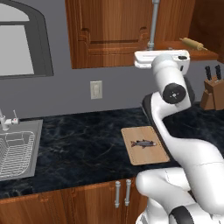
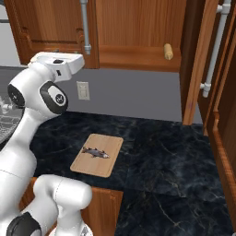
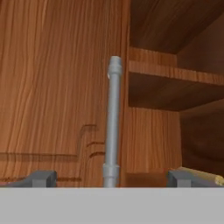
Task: Open the cabinet, retrieve the rolling pin, and place it next to the meat on the cutting board to prepare for tenderizing.
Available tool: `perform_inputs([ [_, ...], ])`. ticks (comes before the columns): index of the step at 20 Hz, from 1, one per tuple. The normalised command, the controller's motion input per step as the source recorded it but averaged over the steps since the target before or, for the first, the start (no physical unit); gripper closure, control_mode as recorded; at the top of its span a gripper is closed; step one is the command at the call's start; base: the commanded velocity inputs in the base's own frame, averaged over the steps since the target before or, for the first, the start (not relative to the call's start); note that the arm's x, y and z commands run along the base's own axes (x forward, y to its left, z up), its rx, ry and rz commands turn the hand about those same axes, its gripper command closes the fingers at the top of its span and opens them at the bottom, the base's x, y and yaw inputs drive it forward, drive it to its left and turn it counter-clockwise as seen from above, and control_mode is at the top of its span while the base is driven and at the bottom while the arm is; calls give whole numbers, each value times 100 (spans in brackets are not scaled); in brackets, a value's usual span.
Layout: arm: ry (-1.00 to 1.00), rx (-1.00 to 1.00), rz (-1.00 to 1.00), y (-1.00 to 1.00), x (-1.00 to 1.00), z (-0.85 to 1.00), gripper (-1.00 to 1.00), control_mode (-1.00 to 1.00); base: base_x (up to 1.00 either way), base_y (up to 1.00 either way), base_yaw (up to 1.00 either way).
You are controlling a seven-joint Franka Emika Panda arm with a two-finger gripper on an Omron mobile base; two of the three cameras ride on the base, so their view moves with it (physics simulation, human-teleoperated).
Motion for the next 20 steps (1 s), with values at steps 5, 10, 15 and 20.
perform_inputs([
  [5, -3, 1, 10, 0, 66, 0, -100, -100, 0, 0, 0],
  [10, 0, 0, 3, 0, 54, 0, -100, -100, 0, 0, 0],
  [15, 0, 0, 0, 0, 49, 0, -100, -100, 0, 0, 0],
  [20, 0, 0, 0, 0, 51, 0, -100, -100, 0, 0, 0],
])
